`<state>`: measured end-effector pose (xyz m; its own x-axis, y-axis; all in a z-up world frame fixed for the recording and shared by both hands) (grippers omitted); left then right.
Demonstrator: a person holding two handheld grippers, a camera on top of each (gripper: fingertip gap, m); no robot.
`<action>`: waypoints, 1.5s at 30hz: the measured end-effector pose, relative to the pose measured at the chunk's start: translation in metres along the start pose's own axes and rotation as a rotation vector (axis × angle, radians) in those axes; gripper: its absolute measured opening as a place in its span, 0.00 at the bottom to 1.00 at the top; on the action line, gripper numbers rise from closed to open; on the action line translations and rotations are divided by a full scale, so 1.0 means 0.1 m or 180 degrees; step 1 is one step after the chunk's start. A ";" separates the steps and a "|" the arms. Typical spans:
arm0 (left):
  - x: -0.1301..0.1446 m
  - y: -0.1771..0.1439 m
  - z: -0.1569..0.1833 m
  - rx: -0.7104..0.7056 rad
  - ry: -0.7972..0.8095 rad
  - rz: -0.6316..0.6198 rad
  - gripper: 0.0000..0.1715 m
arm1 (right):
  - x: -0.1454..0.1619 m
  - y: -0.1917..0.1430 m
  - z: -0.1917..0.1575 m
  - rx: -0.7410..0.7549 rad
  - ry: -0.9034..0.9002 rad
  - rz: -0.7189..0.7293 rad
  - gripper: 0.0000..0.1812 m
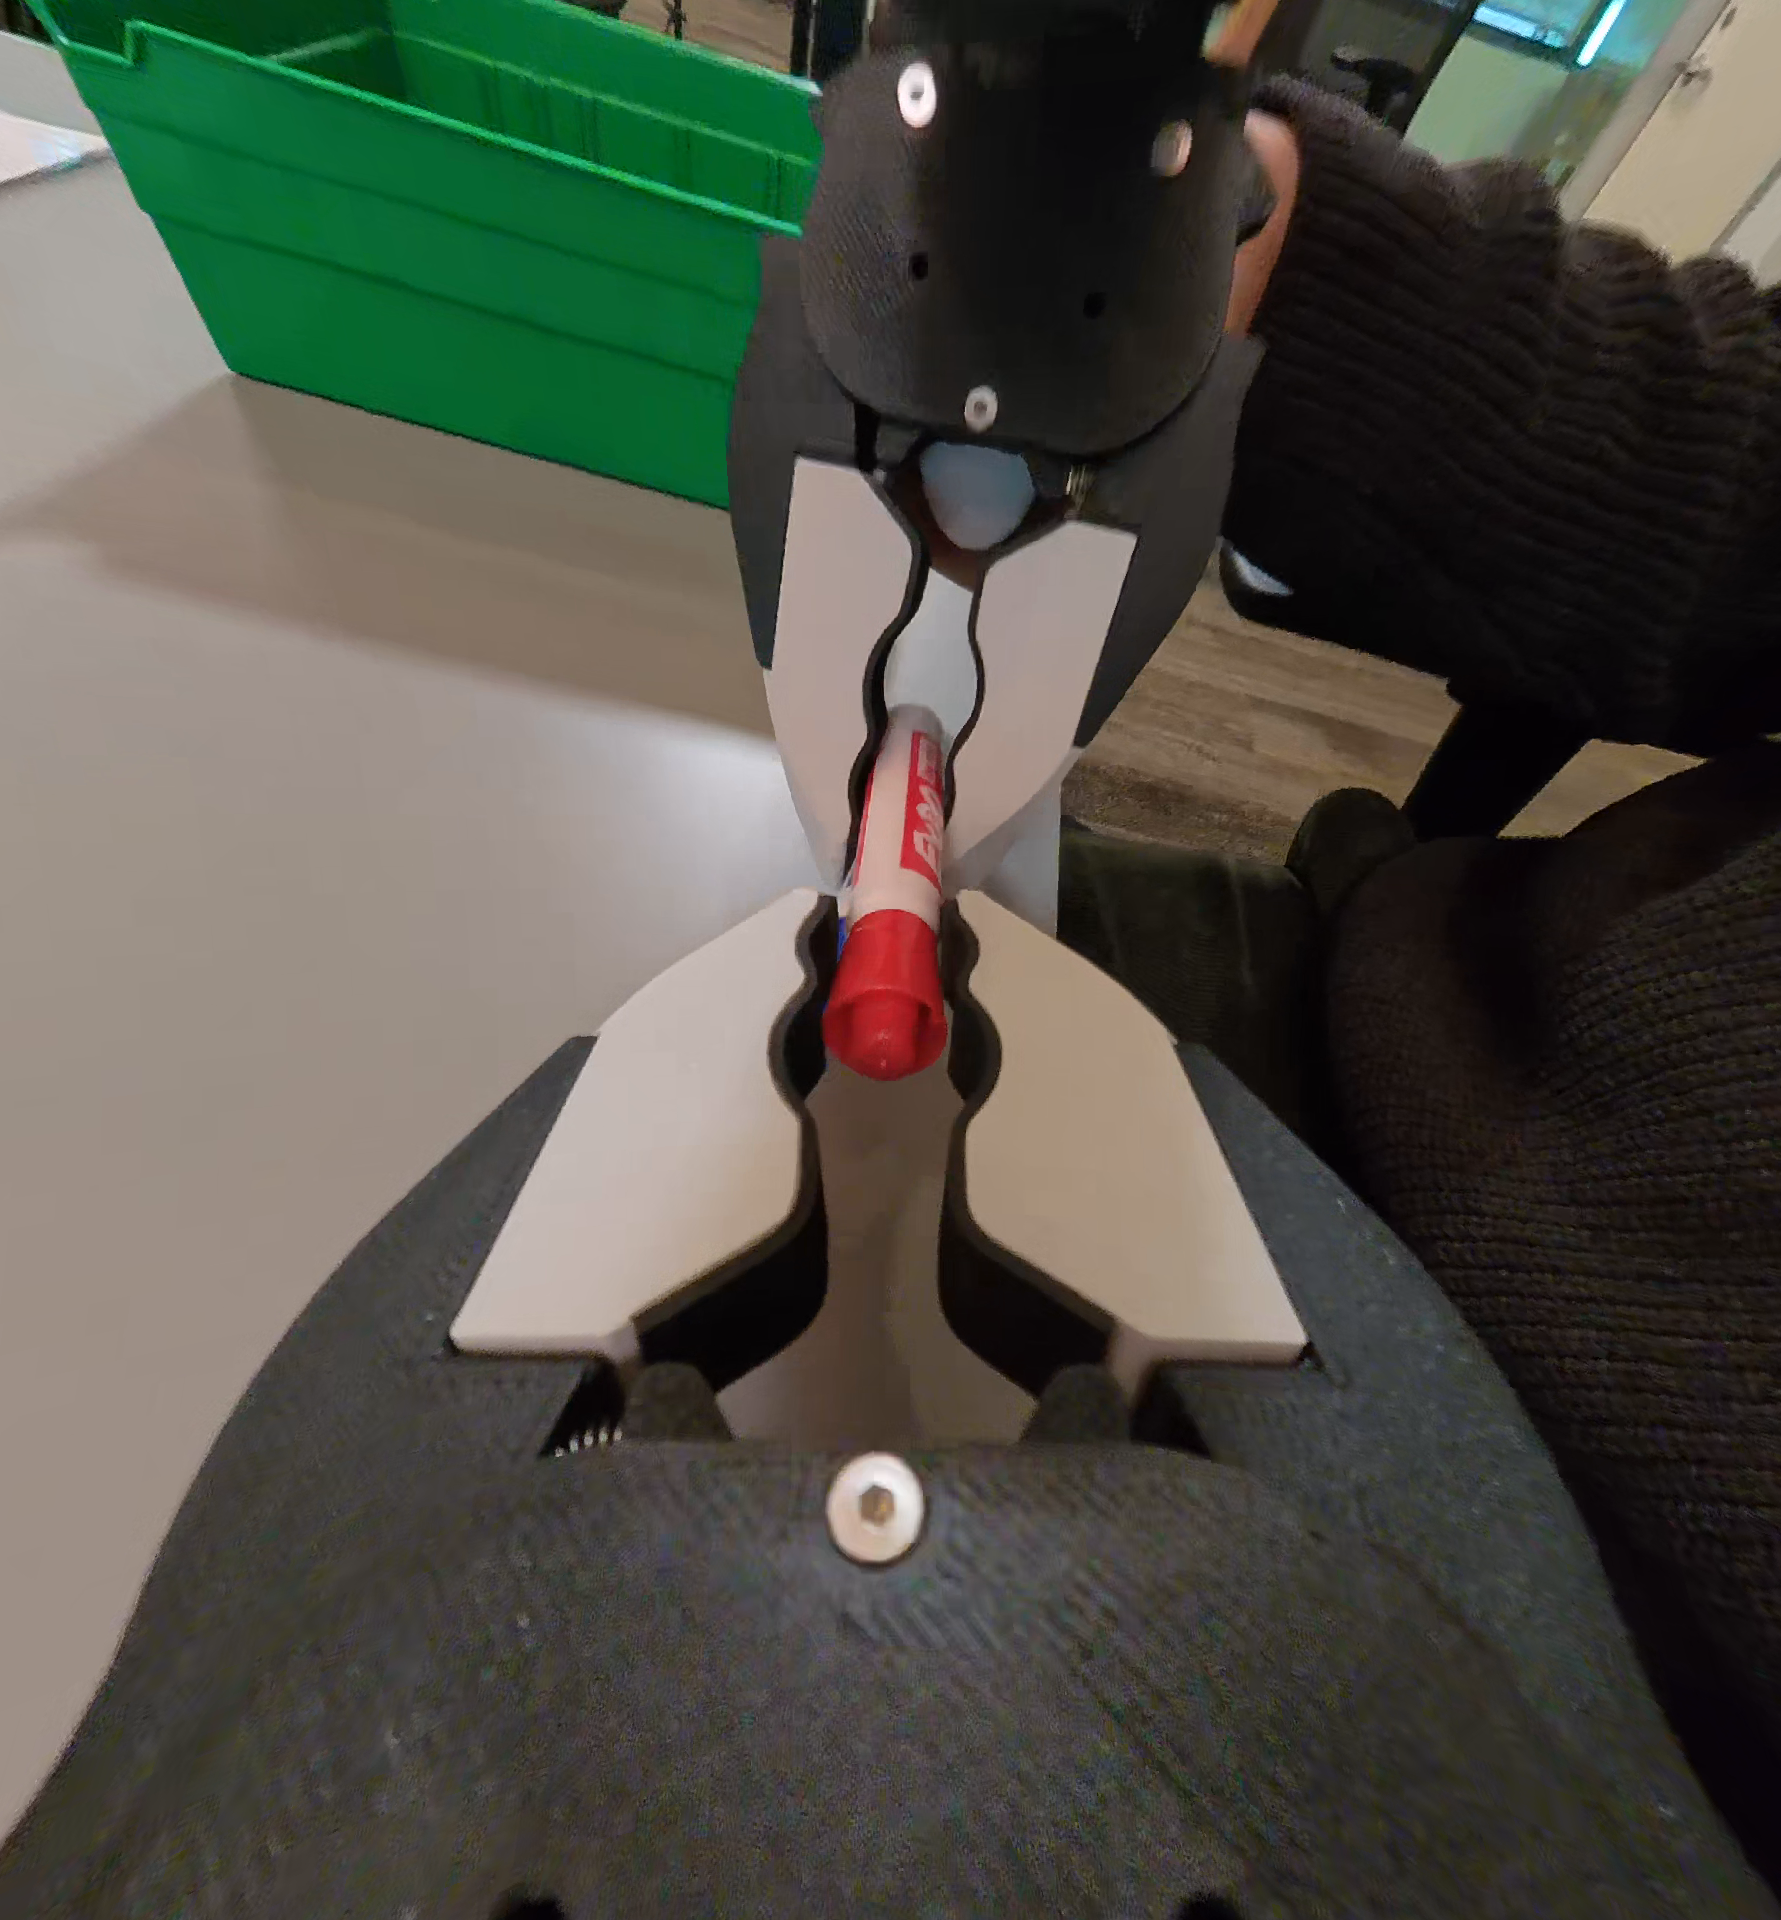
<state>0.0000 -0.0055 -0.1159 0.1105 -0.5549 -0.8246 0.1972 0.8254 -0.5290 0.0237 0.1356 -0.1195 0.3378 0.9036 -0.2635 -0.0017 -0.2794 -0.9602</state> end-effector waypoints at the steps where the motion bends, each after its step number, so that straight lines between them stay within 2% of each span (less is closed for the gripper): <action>1: -0.02 -0.03 -0.02 0.0028 -0.0034 0.0066 0.11 | 0.05 0.01 0.02 0.0032 0.0039 -0.0066 0.10; 6: -0.07 -0.21 -0.13 0.0111 -0.0162 0.0402 0.11 | 0.20 -0.02 0.08 0.0042 0.0237 0.0013 0.10; 14: -0.16 -0.77 -0.46 0.0059 -0.0499 0.1404 0.11 | 0.41 -0.21 0.09 0.0270 0.0525 0.0108 0.10; 18: -0.24 -0.75 -0.57 0.0047 -0.0572 0.1592 0.11 | 0.50 -0.31 0.01 0.0370 0.0628 0.0174 0.10; 25: -0.57 -0.45 -0.56 0.0168 -0.0450 0.1554 0.11 | 0.79 -0.55 -0.15 0.0583 0.0948 0.0276 0.10; 30: -1.14 -0.04 -0.49 0.0168 -0.0430 0.1434 0.11 | 1.22 -0.92 -0.31 0.0874 0.1391 0.0486 0.10; 35: -2.08 0.58 -0.43 0.0314 -0.0404 0.1268 0.11 | 1.74 -1.30 -0.46 0.1221 0.1886 0.0646 0.10; 38: -2.58 1.10 -0.50 0.0251 -0.0553 0.1027 0.11 | 2.01 -1.42 -0.50 0.1347 0.2108 0.0730 0.10; 41: -2.82 1.73 -0.64 0.0200 -0.0905 0.0504 0.11 | 2.21 -1.46 -0.51 0.1381 0.2258 0.0785 0.10; 45: -2.87 2.32 -0.78 0.0218 -0.1500 -0.0019 0.11 | 2.37 -1.46 -0.51 0.1380 0.2383 0.0799 0.10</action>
<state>-0.0623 0.3538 -0.0175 0.5358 -0.5596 -0.6323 0.2614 0.8220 -0.5060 0.1520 0.3738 -0.0371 0.8042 0.3419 -0.4863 -0.4618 -0.1559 -0.8732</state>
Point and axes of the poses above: each gripper's, where its closed fingertips meet, y out along the fingers, x out of its underside, z = x × y across the jaws, the point moved 8 cm from there along -y, back along the fingers, and after that the axes turned 11 degrees about -z, right-handed, at the moved point
